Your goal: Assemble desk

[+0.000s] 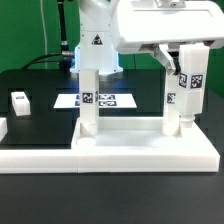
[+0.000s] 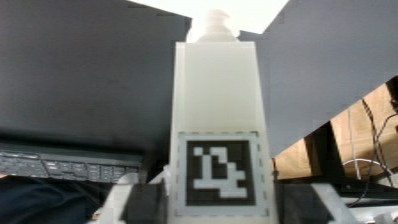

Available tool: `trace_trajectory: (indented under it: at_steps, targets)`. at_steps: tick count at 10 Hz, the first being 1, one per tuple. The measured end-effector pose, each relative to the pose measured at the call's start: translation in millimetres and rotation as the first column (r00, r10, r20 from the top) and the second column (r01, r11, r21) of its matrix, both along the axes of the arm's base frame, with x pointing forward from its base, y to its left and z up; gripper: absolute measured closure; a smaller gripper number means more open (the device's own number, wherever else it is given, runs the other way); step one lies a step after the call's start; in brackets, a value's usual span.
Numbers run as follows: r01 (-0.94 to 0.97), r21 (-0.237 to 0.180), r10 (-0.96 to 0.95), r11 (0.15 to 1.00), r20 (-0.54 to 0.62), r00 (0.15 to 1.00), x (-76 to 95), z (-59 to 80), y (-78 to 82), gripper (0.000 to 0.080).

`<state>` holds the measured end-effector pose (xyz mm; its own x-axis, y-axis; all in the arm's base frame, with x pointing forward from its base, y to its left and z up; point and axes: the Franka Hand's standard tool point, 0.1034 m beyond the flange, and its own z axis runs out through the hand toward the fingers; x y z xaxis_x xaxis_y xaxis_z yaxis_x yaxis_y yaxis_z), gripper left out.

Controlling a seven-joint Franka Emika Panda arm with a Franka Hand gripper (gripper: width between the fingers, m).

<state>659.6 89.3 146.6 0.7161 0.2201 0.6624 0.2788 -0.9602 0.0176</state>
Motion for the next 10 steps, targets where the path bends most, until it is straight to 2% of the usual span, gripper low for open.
trace_trajectory:
  at_steps: [5, 10]
  targets:
    - [-0.004, 0.004, 0.004, 1.0, -0.026, 1.0, -5.8, -17.3, 3.3, 0.0509]
    - [0.001, 0.001, -0.001, 1.0, -0.03, 1.0, -6.6, -19.8, -2.4, 0.0509]
